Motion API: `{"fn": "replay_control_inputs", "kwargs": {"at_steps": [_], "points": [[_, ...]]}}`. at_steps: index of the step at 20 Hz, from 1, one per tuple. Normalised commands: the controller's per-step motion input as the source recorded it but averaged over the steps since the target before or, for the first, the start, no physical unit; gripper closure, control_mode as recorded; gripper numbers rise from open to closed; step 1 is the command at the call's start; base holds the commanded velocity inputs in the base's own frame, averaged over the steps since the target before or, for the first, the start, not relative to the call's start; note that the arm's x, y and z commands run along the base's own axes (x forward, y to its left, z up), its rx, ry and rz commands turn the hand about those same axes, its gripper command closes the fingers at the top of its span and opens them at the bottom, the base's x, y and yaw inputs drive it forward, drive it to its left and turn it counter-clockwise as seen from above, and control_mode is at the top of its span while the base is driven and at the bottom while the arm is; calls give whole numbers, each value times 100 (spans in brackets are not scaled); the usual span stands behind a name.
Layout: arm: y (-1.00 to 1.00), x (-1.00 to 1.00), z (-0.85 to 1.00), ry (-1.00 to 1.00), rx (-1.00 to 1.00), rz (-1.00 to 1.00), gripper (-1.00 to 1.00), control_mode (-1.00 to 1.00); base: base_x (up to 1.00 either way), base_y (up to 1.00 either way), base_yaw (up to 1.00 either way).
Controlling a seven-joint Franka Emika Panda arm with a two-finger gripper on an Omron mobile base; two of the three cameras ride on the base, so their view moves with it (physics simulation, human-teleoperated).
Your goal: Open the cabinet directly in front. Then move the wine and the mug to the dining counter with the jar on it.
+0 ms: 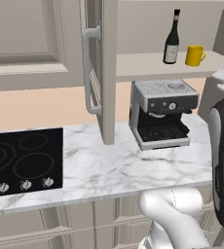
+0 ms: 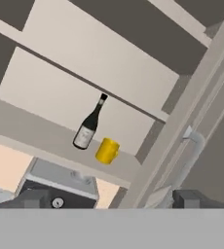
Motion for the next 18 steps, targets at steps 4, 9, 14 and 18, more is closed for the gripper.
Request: {"fn": "replay_control_inputs", "kwargs": {"at_steps": [4,9,14,18], "points": [[24,0,1,27,-18,0,-100,-100,0,0,0],[2,0,0,28,-16,0,-100,-100,0,0,0],[0,1,-1,20,-14,0,-100,-100,0,0,0],[0,5,-16,16,-12,0,-100,-100,0,0,0]]}}
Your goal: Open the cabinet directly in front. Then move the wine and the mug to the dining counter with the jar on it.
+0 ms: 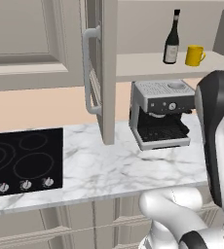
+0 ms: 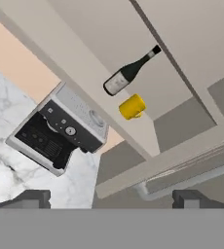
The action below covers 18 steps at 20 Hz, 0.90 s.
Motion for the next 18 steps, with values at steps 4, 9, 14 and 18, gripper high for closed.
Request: {"fn": "replay_control_inputs", "kwargs": {"at_steps": [4,9,14,18], "points": [[0,7,-32,12,-11,0,-100,-100,0,0,0],[0,13,-24,3,-7,0,-100,-100,0,0,0],[-3,8,-13,0,-1,1,-100,-100,0,0,0],[-1,5,-19,-4,0,3,-100,-100,0,0,0]]}}
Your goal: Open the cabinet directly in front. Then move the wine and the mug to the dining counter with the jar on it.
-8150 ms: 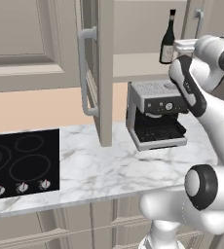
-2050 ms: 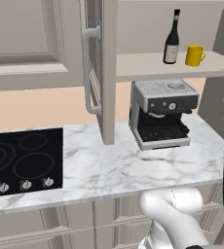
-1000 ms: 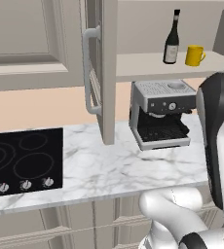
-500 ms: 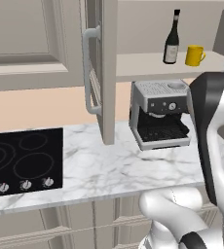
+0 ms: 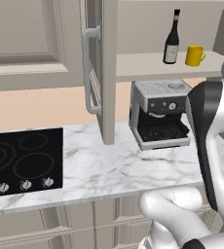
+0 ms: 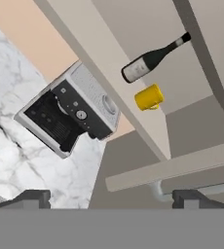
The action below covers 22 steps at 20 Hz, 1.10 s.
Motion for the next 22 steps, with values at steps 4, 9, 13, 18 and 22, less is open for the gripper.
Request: {"fn": "replay_control_inputs", "kwargs": {"at_steps": [4,9,13,18,22], "points": [[0,10,-23,-4,0,4,-100,-100,0,0,0],[-11,11,-18,-1,0,2,-100,-100,0,0,0],[-13,26,-8,0,-1,0,-100,-100,0,0,0],[0,52,-2,0,-4,0,-100,-100,0,0,0],[-1,47,0,0,-7,0,-100,-100,0,0,0]]}}
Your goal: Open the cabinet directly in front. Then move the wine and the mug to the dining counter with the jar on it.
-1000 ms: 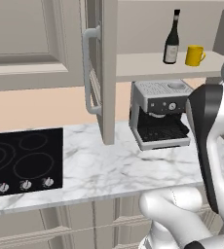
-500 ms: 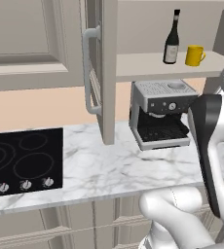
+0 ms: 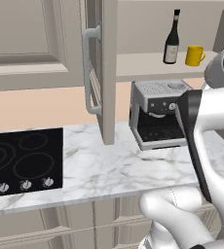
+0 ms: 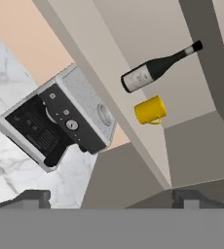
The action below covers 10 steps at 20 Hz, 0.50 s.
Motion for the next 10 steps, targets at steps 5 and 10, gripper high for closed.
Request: {"fn": "replay_control_inputs", "kwargs": {"at_steps": [5,10], "points": [[-25,20,0,0,-7,-2,-100,-100,0,0,0],[-24,2,0,0,-7,-9,-100,-100,0,0,0]]}}
